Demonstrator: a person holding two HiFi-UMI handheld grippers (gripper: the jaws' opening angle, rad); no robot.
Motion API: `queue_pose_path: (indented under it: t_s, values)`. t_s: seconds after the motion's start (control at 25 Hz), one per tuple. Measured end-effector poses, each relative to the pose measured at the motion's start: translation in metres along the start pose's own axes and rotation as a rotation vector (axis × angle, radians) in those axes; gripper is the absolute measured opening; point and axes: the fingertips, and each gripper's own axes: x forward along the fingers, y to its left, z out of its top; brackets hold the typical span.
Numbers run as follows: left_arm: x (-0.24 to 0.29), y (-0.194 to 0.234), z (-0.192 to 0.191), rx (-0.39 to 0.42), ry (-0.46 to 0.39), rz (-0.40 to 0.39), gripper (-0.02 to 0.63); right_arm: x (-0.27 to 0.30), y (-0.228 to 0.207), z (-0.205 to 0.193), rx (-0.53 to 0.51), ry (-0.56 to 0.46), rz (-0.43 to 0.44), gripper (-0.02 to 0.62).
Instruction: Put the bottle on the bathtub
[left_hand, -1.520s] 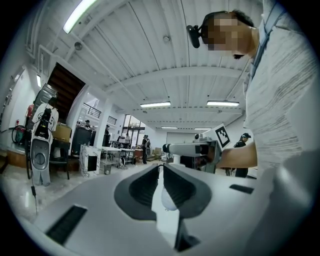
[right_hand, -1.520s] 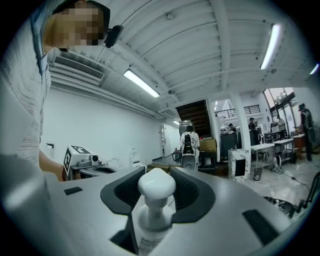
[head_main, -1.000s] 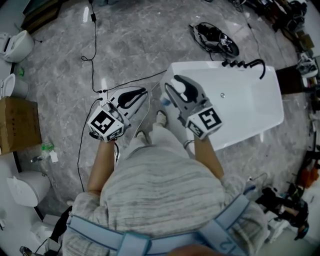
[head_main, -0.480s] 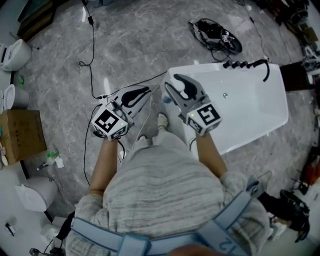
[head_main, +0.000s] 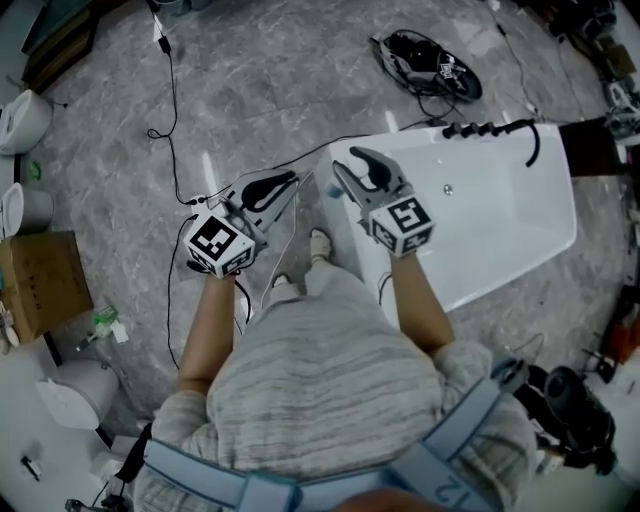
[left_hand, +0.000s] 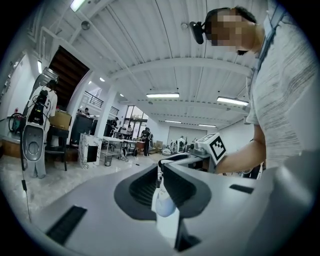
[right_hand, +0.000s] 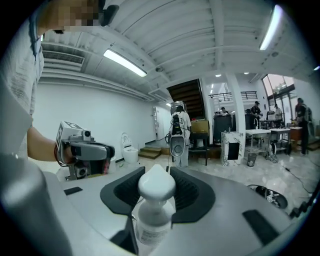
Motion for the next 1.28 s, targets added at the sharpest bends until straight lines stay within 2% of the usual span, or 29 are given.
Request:
queue_pose_path:
  t_s: [0.32,0.6,1.0,1.28]
  values:
    - [0.017,0.014,-0.013,-0.028,0.03,0.008,0.018,0.023,-0.06,-0.053,0.038,0.087,-0.061,0.158]
    - [0.024,0.014,-0.022,-0.061,0.051,0.015,0.018,0.048,-0.096,-0.097,0.036,0.176,-0.11,0.159]
    - [0.029,0.013,-0.023,-0.067,0.063,0.018,0.019,0.079,-0.133,-0.165,0.054,0.333,-0.14,0.16]
    - [0.027,0.02,-0.031,-0.092,0.079,0.055,0.018,0.097,-0.145,-0.201,0.054,0.41,-0.132,0.159]
